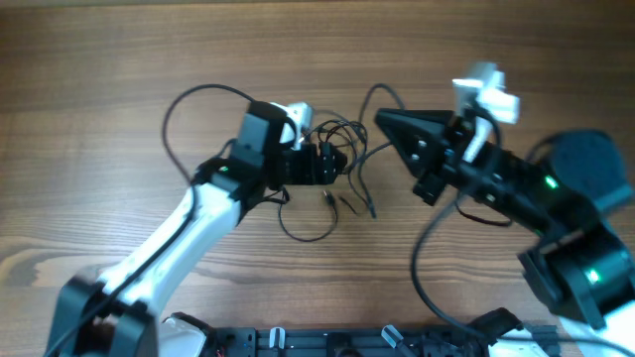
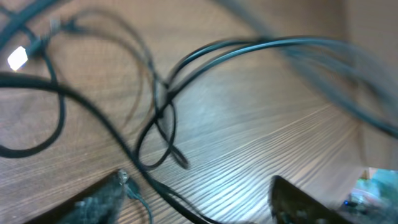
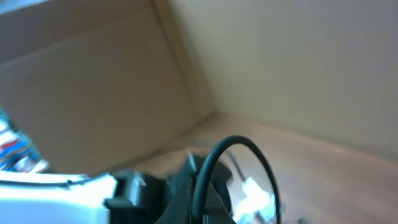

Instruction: Untangle cables

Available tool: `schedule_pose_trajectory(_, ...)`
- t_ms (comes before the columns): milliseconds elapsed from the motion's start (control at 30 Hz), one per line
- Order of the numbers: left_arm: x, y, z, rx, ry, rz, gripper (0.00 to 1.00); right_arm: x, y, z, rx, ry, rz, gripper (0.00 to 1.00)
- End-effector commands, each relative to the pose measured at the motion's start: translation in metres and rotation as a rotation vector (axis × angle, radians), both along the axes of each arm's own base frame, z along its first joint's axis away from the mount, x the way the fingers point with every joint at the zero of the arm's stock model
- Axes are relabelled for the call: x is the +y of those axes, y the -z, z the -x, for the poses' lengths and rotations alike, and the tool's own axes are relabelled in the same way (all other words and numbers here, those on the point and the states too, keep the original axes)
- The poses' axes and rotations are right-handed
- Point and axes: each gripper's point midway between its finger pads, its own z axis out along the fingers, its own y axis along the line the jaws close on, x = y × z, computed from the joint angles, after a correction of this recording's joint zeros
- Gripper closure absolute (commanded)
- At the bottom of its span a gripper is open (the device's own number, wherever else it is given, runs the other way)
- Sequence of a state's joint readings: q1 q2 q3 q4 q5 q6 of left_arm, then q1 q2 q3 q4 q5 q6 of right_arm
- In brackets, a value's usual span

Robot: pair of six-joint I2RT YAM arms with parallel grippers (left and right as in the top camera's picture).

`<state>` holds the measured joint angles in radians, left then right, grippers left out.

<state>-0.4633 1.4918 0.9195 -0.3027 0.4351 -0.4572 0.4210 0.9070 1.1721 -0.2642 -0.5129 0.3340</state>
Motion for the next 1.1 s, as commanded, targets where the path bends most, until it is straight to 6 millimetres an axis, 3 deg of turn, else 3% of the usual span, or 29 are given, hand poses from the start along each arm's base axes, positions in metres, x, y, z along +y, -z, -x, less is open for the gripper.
schedule_pose_trajectory(0,0.003,0.039,0.000,0.081,-0.015,-0.092,0.59,-0.037,-0.032,0.001,-0.114,0.211,-0.045,0.95)
schedule_pose_trajectory(33,0.009,0.053,0.000,0.108,-0.031,-0.132,0.64,-0.049,-0.038,0.000,-0.129,0.280,-0.059,0.95)
schedule_pose_trajectory(167,0.045,0.083,-0.003,0.143,-0.135,-0.313,0.70,-0.095,-0.051,-0.005,-0.156,0.537,-0.104,0.96)
schedule_pose_trajectory(300,0.093,0.093,-0.007,0.155,-0.252,-0.484,0.73,-0.159,-0.053,-0.011,-0.142,0.901,-0.141,0.95)
schedule_pose_trajectory(400,0.128,0.097,-0.007,0.179,-0.331,-0.582,0.75,-0.196,-0.048,-0.010,-0.122,1.124,-0.149,0.96)
schedule_pose_trajectory(633,0.189,0.101,-0.002,0.303,-0.510,-0.613,0.76,-0.259,-0.026,0.005,-0.080,1.575,0.061,0.95)
schedule_pose_trajectory(700,0.203,0.102,-0.001,0.336,-0.573,-0.604,0.75,-0.263,-0.017,0.003,-0.051,1.628,0.116,0.95)
schedule_pose_trajectory(767,0.213,0.102,-0.001,0.365,-0.628,-0.579,0.73,-0.255,-0.001,-0.013,-0.015,1.592,0.217,0.95)
schedule_pose_trajectory(867,0.204,0.102,-0.002,0.400,-0.611,-0.479,0.64,-0.229,0.028,-0.043,0.042,1.444,0.343,0.91)
schedule_pose_trajectory(967,0.171,0.097,-0.005,0.405,-0.480,-0.323,0.40,-0.193,0.078,-0.076,0.172,1.251,0.428,0.89)
schedule_pose_trajectory(1067,0.145,0.089,-0.007,0.393,-0.376,-0.202,0.07,-0.162,0.134,-0.100,0.348,1.121,0.459,0.86)
